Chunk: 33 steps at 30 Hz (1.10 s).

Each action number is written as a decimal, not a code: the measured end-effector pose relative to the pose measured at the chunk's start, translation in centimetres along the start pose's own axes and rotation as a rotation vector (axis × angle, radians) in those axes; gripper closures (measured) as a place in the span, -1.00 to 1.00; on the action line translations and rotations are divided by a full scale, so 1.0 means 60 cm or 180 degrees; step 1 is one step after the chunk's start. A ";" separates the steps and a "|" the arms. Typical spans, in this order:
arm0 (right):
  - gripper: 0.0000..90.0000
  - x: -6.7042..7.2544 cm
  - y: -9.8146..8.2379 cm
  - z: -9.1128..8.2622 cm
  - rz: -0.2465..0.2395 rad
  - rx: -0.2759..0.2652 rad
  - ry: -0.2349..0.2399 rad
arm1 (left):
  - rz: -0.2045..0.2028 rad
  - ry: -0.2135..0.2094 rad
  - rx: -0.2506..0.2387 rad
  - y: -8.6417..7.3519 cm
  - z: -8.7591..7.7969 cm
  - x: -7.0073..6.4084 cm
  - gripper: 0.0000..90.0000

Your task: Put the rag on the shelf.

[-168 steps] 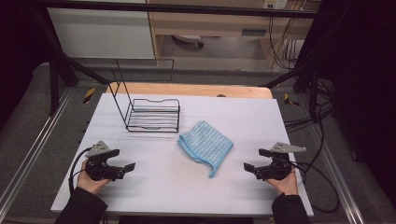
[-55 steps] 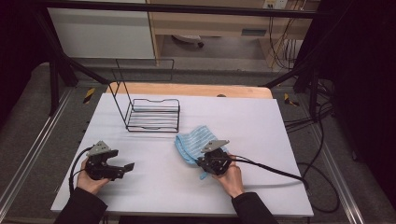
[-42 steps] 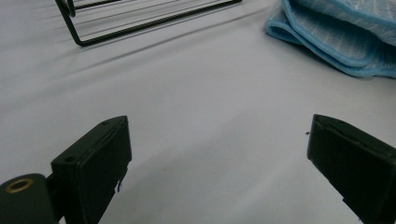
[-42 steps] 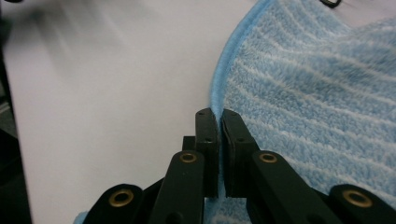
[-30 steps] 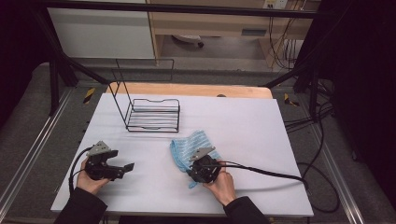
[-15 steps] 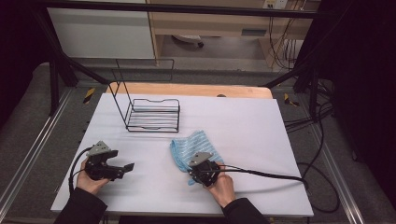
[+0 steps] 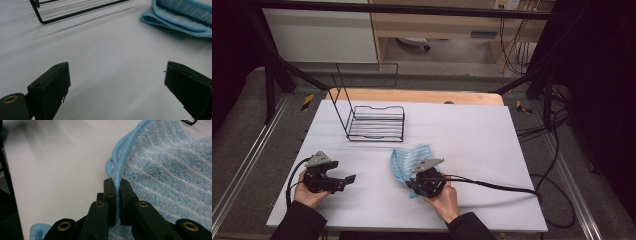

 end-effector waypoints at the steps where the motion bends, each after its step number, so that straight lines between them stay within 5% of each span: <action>1: 0.93 0.004 0.003 0.003 -0.0001 -0.0002 0.0006 | 0.0001 0.0001 0.0000 0.000 0.000 0.000 -0.86; 13: 0.91 0.047 0.031 0.058 0.0139 0.0016 0.0156 | -0.0009 0.0015 -0.0001 0.002 -0.003 0.000 -0.85; 18: 0.37 0.045 0.027 0.075 0.0219 0.0056 0.0327 | -0.0045 -0.0045 -0.0006 0.005 -0.006 -0.009 -0.85; 24: 0.10 0.040 0.038 0.024 0.0011 -0.0154 0.0224 | -0.0014 -0.0118 0.0002 0.014 -0.006 -0.032 -0.83; 25: 0.12 0.026 0.036 -0.001 -0.0012 -0.0211 0.0102 | -0.0013 -0.0128 0.0000 0.016 -0.006 -0.036 -0.82; 26: 0.12 0.026 0.036 -0.001 -0.0012 -0.0211 0.0102 | -0.0001 -0.0135 0.0006 0.017 -0.005 -0.039 -0.82; 28: 0.23 -0.003 0.017 -0.029 -0.0014 -0.0131 -0.0141 | 0.0014 -0.0142 0.0017 0.018 -0.003 -0.044 -0.82; 33: 0.36 -0.030 -0.018 -0.039 0.0169 -0.0050 -0.0141 | -0.0006 -0.0119 0.0045 0.018 0.002 -0.044 -0.81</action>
Point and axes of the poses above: each handheld gripper's, and its own axes: z roughly forward along the jaws, y roughly out of its top, x roughly to its left, the point moved 2 cm from there along z, roughly forward along the jaws, and after that the axes turned 7 degrees about y, right-handed, at the moved point
